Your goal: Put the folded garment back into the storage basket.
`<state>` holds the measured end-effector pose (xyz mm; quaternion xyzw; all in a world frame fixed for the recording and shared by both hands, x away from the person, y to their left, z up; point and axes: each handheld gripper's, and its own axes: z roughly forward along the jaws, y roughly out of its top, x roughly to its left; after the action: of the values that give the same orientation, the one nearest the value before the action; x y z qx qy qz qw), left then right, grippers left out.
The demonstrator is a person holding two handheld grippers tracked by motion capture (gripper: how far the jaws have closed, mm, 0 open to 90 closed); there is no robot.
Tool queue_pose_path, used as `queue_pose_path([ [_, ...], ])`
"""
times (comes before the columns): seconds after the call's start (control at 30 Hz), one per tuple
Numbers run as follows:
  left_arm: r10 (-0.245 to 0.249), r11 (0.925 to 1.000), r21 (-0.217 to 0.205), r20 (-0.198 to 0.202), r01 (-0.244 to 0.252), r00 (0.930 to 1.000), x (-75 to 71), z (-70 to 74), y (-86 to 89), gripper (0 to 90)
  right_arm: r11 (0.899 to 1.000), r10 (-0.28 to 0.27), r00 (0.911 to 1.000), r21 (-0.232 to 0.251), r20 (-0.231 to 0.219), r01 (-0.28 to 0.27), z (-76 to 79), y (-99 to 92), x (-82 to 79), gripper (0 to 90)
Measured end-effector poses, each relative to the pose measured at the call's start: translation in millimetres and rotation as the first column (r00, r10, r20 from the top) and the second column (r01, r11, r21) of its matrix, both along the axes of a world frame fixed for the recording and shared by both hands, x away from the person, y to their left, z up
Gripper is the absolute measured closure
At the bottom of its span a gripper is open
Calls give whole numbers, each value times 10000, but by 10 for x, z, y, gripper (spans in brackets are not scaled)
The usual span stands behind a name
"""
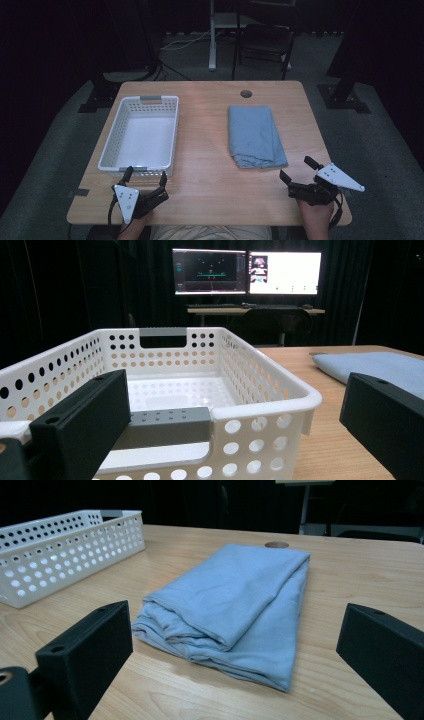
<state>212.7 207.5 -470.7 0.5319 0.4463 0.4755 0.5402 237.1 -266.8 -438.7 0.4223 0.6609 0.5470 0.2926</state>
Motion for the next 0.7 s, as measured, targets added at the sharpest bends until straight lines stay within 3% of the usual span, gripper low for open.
queue_pose_path([
  [0.27, 41, 10000, 5, -12, -41, 10000, 2, 0, -2, 11, 9998, 122, 9998, -129, 169, -120, 120, 16, 40, 11],
  [0.7, 42, 10000, 4, -15, -42, 10000, 2, 1, -2, 11, 9995, 58, 9959, -302, 899, -31, 402, 34, 203, 11],
])
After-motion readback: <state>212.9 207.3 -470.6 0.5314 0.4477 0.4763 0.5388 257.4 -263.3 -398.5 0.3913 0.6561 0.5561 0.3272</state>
